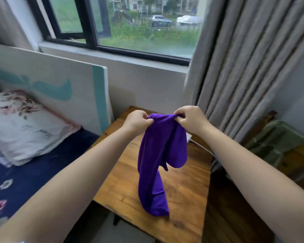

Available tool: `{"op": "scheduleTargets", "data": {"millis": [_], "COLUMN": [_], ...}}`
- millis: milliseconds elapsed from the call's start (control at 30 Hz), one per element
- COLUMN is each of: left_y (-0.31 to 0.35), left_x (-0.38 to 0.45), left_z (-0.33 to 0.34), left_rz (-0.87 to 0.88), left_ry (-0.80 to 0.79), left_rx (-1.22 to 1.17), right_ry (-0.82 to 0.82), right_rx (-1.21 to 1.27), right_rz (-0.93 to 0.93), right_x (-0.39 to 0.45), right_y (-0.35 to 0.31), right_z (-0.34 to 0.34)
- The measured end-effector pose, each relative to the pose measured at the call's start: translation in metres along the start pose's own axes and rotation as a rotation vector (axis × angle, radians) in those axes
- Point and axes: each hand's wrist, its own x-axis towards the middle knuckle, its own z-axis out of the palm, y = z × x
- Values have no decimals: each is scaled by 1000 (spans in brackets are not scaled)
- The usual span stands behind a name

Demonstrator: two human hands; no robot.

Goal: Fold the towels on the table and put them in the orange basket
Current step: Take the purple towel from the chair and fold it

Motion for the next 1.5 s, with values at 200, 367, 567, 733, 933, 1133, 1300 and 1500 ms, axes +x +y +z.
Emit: {"op": "scheduleTargets", "data": {"millis": [200,367,567,733,933,1133,1300,1500], "left_y": [-37,-56,-75,-96,-120,-99,-133,-244], "left_x": [26,58,97,145,228,266,260,234], "left_z": [-11,-3,6,2,-32,-84,-95,-67], "left_rz": [-96,-264,-466,-571,-261,100,60,-234], "left_ry": [-12,-79,-50,-63,95,19,-217,-570], "left_rx": [-237,-404,-577,-653,-376,-405,-216,202], "right_ry": [-15,-122,-197,-170,129,461,422,-30], "right_rx": [105,254,252,211,75,206,378,158], "right_rz": [-29,-46,24,124,311,360,373,396], "right_x": [36,66,99,131,175,214,217,186], "right_y": [-3,9,33,46,59,48,19,27], "right_z": [37,61,80,90,81,45,72,203]}}
